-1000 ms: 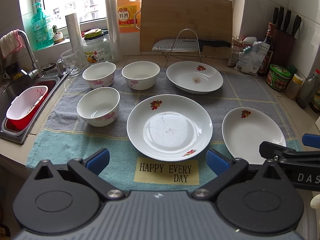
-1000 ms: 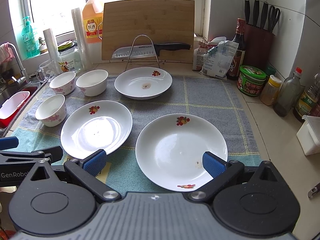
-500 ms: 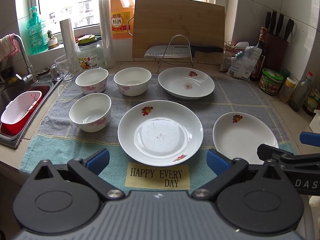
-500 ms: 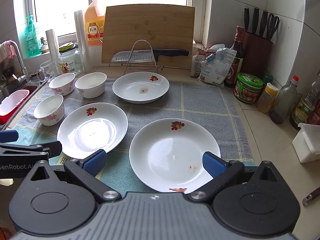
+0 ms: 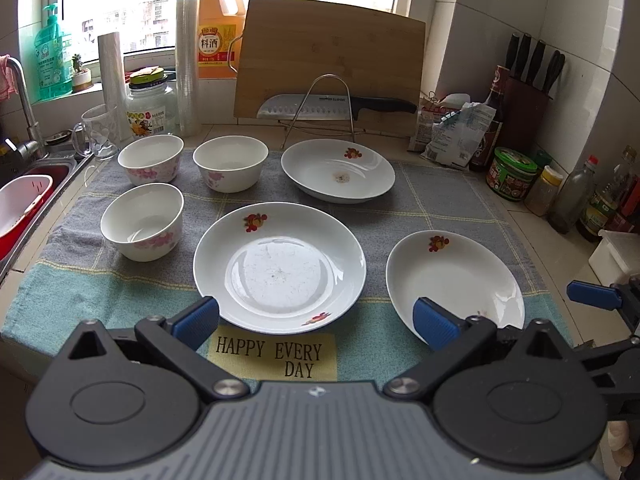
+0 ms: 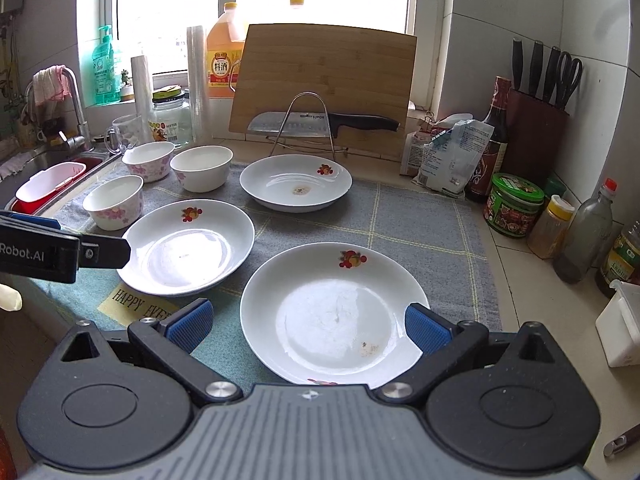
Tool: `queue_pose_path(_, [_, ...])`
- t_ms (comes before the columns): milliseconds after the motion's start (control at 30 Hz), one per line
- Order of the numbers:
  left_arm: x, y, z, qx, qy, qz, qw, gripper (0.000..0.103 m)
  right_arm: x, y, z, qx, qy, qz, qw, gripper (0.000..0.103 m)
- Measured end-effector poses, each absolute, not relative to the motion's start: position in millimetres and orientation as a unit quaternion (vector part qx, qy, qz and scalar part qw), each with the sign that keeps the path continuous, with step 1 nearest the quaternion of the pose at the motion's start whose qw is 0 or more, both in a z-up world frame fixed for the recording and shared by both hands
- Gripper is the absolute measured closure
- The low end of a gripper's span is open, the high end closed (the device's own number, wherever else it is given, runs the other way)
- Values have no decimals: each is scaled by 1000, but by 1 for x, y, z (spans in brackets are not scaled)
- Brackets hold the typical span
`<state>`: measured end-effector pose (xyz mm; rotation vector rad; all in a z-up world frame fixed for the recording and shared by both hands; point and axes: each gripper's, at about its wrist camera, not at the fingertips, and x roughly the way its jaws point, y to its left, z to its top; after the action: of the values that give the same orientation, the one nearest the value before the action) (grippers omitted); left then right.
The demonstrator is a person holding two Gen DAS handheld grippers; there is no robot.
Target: Organize plates and bowls
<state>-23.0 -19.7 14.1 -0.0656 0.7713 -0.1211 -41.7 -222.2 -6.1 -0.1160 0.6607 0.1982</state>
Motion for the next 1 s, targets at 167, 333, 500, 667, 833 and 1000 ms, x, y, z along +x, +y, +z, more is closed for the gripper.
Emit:
queue_pose_path(167, [-20, -25, 7, -39, 391, -66, 917, 1, -42, -242, -24, -69, 331, 109, 935, 0])
queue_pose_path(333, [-16, -36, 6, -22, 381, -63, 922, 1, -43, -258, -43, -75, 339, 128, 929, 0])
queue_pose_path(500, [-6, -42, 4, -18, 378, -79, 922, 1, -36, -267, -63, -68, 358, 142, 920, 0])
queue_pose_path(667, [6, -50, 1, -10, 365, -109, 924, 1, -27, -268, -84, -89, 376, 122, 914, 0])
queue_pose_path(833, [30, -56, -4, -10, 381, -143, 914, 1, -17, -270, -98, -82, 386, 123, 911, 0])
queue_pose_path(1000, [55, -72, -8, 27, 386, -180, 904, 1, -9, -265, -108, -86, 384, 125, 911, 0])
